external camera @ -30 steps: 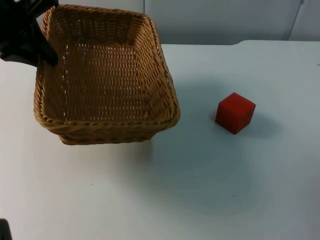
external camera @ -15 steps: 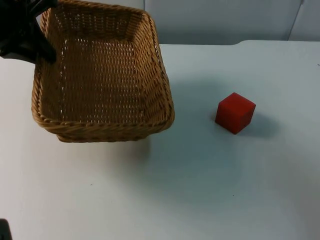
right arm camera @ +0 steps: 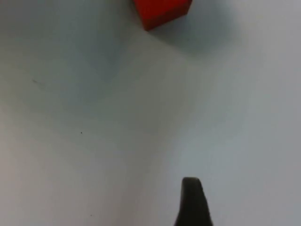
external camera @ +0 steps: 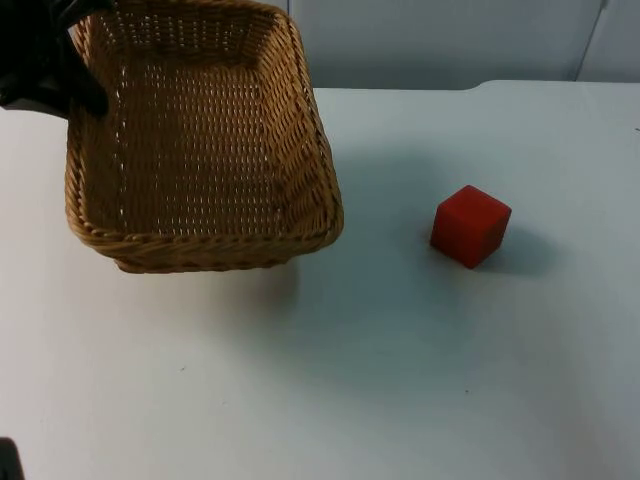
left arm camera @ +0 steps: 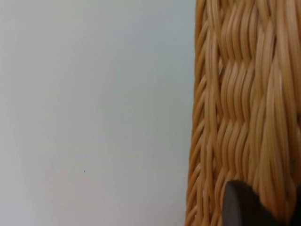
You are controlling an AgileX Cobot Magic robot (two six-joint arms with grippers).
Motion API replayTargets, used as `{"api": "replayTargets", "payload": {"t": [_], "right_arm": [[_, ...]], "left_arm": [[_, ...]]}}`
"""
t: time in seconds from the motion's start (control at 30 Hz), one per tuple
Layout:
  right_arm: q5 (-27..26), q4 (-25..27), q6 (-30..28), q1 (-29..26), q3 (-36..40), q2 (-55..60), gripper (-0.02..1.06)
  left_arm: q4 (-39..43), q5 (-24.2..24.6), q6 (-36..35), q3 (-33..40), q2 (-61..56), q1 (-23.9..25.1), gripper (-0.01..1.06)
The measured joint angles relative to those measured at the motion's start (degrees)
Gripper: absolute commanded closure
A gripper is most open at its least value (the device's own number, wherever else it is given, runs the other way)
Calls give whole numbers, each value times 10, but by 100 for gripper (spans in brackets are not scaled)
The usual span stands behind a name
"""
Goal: Pick up the basket with the left hand and place the cube into the basket with the right hand.
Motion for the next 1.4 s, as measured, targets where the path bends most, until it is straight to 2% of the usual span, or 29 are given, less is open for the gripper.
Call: {"api": "replayTargets", "payload": {"t": [0.27, 0.4, 0.43, 0.77, 0.83, 0.93, 1.1, 1.4], "right_arm": [[16, 23, 18, 1, -64, 82, 48], [37, 24, 34, 2, -96, 109, 43], [37, 24, 34, 2, -96, 109, 40], [62, 63, 71, 19, -114, 124, 40], [62, 66, 69, 19, -114, 124, 40], [58, 76, 35, 19, -114, 124, 39], [49, 81, -8, 19, -118, 136, 31], [54, 66, -24, 19, -123, 199, 31]], "left_arm": [[0, -4, 0, 0, 0, 0, 105], [0, -4, 0, 0, 0, 0, 105], [0, -4, 0, 0, 0, 0, 105], [0, -11, 1, 0, 0, 0, 105], [0, -13, 1, 0, 0, 0, 105], [0, -13, 1, 0, 0, 0, 105], [0, -21, 1, 0, 0, 0, 105], [0, -41, 1, 0, 0, 0, 105]]}}
